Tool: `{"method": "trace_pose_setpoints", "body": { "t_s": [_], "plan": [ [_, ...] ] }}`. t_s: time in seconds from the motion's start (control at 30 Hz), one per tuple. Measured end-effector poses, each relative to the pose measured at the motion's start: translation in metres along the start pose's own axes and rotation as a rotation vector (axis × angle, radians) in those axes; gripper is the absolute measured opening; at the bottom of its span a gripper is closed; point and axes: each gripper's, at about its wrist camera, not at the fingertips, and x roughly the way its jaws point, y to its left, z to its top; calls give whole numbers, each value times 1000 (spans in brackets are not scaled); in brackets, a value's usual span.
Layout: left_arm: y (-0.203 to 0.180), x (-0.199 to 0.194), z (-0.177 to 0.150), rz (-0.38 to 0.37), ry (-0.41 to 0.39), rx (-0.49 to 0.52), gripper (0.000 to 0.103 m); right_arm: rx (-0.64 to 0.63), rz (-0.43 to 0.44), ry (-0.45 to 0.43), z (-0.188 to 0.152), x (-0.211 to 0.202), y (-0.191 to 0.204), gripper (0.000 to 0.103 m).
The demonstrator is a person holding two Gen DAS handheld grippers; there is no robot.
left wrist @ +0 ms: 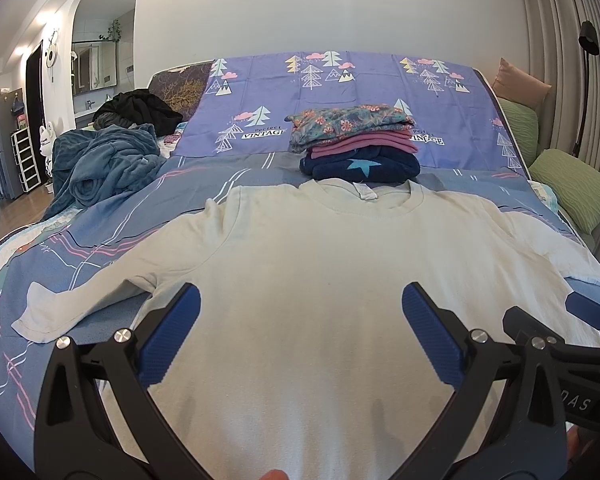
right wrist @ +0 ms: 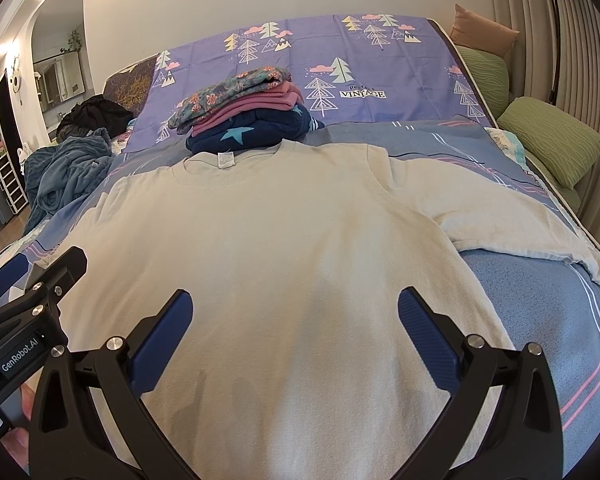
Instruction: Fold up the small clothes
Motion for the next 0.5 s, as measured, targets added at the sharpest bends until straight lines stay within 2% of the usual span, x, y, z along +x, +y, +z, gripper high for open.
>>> {"method": "trace_pose_setpoints", "body": {
  "t_s": [0.27, 0.5],
  "plan": [
    [0, 2, 0, -54, 7, -11, 101, -1, 0, -3, 1, -1, 0, 102],
    [-1, 2, 1, -64, 12, -18, 101, 0, 3, -8, 2, -2, 0, 102]
  ]
}}
